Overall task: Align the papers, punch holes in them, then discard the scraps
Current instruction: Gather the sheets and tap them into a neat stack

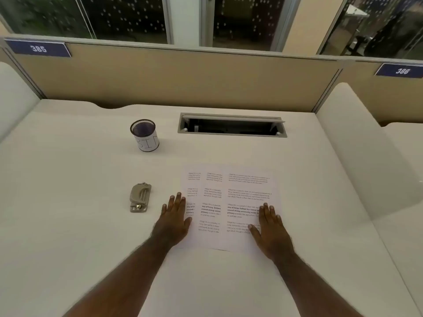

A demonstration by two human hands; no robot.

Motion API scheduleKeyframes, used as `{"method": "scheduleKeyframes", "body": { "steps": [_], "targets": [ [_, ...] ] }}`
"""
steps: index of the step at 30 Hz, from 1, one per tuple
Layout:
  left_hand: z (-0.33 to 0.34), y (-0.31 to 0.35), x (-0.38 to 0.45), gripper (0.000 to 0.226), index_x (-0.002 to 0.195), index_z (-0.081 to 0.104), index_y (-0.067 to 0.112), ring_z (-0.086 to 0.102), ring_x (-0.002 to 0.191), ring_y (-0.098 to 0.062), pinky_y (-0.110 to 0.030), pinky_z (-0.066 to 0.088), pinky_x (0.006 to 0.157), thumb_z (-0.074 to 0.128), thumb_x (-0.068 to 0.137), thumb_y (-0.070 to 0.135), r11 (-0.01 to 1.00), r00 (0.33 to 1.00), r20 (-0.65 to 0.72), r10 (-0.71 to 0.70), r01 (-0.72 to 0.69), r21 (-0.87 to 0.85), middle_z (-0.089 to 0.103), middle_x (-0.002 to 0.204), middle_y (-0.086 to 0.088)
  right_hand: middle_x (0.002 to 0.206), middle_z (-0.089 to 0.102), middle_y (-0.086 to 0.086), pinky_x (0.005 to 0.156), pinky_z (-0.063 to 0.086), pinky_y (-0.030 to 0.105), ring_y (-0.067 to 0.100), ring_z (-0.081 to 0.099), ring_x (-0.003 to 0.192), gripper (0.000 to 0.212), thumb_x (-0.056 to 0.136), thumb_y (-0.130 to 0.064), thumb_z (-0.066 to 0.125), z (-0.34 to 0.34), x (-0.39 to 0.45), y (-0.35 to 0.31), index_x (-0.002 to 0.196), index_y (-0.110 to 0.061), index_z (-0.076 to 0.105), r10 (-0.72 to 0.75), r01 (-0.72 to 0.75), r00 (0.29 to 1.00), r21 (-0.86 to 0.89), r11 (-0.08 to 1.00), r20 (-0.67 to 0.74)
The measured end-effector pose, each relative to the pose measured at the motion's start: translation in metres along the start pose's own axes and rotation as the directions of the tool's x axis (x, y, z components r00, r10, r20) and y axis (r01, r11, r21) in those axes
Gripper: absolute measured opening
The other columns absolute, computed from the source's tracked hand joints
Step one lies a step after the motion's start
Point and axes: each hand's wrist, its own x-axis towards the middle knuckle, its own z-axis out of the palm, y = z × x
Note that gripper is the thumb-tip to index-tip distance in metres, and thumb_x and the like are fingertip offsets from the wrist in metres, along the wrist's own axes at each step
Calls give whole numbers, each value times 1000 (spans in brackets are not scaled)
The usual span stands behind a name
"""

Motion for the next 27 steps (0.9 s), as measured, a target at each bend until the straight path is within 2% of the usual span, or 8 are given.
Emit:
{"method": "scheduleKeyframes", "body": {
  "steps": [3, 5, 8, 17, 22, 24, 27],
  "targets": [
    [1, -3, 0, 80, 154, -1, 10, -11, 152, -26, -44, 0, 122, 42, 96, 46, 992, 995, 27, -101, 102, -77, -14, 164, -7, 160, 15, 10, 114, 23, 56, 37, 23, 147, 91, 88, -71, 9, 1, -7, 0, 151, -7, 23, 85, -85, 996, -36, 996, -8],
    [0, -4, 1, 90, 154, -2, 10, -11, 152, -28, -46, 2, 122, 49, 92, 51, 988, 991, 51, -126, 130, -86, -16, 164, -8, 163, 3, 8, 114, 15, 62, 38, 8, 149, 87, 88, -70, 20, 0, -9, -1, 154, -14, 10, 174, -171, 984, -72, 983, 41],
    [-2, -2, 3, 96, 154, -2, 11, -13, 151, -29, -48, 3, 122, 54, 89, 53, 989, 987, 91, -132, 137, -47, -18, 163, -10, 163, -14, 3, 116, 7, 61, 33, -9, 150, 87, 89, -70, 27, -5, -9, -1, 154, -21, -5, 210, -203, 972, -69, 977, 105],
    [-6, 6, 8, 93, 154, 11, 13, -9, 152, -32, -48, 1, 123, 61, 85, 51, 984, 980, 99, -175, 176, 1, -9, 164, -12, 163, -16, 2, 118, 7, 58, 32, -11, 150, 88, 88, -70, 29, -5, -8, 0, 154, -22, -5, 207, -205, 972, -33, 978, 114],
    [-10, 12, 9, 89, 152, 22, 21, 3, 152, -31, -57, -2, 119, 61, 81, 57, 972, 977, 54, -204, 196, 128, 4, 165, -10, 163, -16, 1, 119, 6, 57, 31, -12, 150, 88, 88, -70, 30, -7, -8, -1, 154, -23, -5, 211, -211, 969, -18, 977, 127],
    [-11, 15, 8, 87, 150, 28, 24, 12, 150, -30, -57, 3, 118, 63, 78, 58, 967, 974, 37, -224, 217, 132, 10, 164, -9, 163, -16, 1, 119, 6, 56, 31, -12, 150, 88, 88, -70, 31, -8, -9, -1, 154, -23, -4, 214, -214, 968, -15, 977, 129],
    [-15, 21, 4, 82, 144, 40, 26, 32, 137, -28, -48, 28, 111, 70, 74, 54, 966, 969, -7, -246, 245, 85, 29, 152, -7, 163, -16, 1, 119, 6, 57, 31, -11, 150, 86, 89, -68, 30, -8, -8, -2, 154, -22, -4, 217, -218, 967, -9, 976, 134]
  ]
}}
